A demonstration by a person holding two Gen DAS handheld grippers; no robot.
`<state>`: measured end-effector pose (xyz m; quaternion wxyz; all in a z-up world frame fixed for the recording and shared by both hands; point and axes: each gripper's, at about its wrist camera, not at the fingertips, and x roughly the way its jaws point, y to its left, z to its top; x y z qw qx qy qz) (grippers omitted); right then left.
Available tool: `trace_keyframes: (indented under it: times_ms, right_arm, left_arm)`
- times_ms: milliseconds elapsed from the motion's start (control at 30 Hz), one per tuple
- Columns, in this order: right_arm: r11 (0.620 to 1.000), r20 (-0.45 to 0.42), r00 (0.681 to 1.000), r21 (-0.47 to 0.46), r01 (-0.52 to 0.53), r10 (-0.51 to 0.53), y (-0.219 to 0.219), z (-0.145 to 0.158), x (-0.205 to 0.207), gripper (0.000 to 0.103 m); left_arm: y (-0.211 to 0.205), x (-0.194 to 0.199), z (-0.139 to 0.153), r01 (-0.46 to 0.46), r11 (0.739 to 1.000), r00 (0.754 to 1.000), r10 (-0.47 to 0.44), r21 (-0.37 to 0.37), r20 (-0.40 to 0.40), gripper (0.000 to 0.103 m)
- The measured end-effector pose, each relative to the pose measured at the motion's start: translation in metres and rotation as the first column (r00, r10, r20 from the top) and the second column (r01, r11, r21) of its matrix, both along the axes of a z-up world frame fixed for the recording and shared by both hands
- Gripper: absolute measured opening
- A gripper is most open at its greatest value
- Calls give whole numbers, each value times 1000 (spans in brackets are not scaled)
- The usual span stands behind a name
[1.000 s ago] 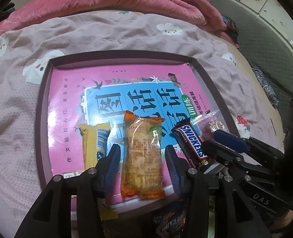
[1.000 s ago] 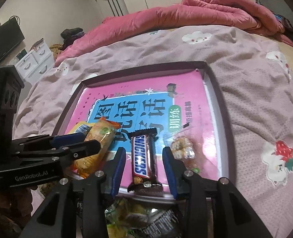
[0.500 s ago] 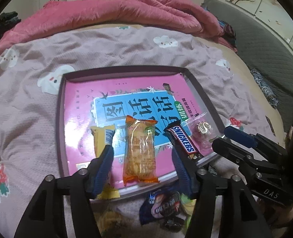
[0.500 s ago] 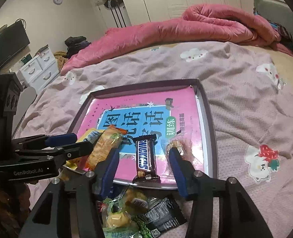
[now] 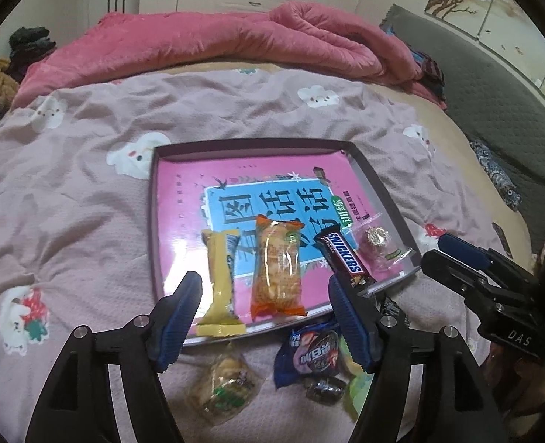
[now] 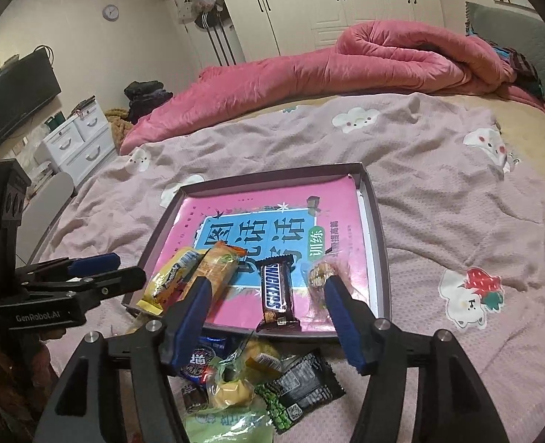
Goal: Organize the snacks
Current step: 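Withdraw both grippers from the tray toward the remaining snacks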
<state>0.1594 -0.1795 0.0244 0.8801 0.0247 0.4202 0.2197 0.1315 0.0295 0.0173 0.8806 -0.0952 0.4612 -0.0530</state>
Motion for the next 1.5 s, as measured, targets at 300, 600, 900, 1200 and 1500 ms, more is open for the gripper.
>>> trace_keyframes:
  times_ms: [300, 600, 900, 1200, 1500]
  right_arm:
    - [1000, -13, 1000, 17, 3, -3, -6, 4, -19, 69]
    - [1000, -62, 998, 15, 16, -15, -12, -7, -35, 69]
    - [999, -107, 993, 27, 42, -38, -20, -18, -42, 70]
    - [998, -164, 985, 28, 55, -50, -24, -33, -48, 71]
    - [990, -274, 954, 27, 138, -125, -36, -58, -45, 71]
  left_arm:
    - [14, -18, 8, -23, 1000, 1000, 23, -1, 8, 75]
    - [26, -36, 6, -36, 999, 999, 36, 6, -1, 75]
    - [36, -49, 0, -51, 999, 999, 51, 11, -17, 75]
    - [37, -58, -15, -41, 999, 998, 41, 6, -55, 75]
    - [34, -61, -33, -27, 1000, 996, 27, -6, -91, 75]
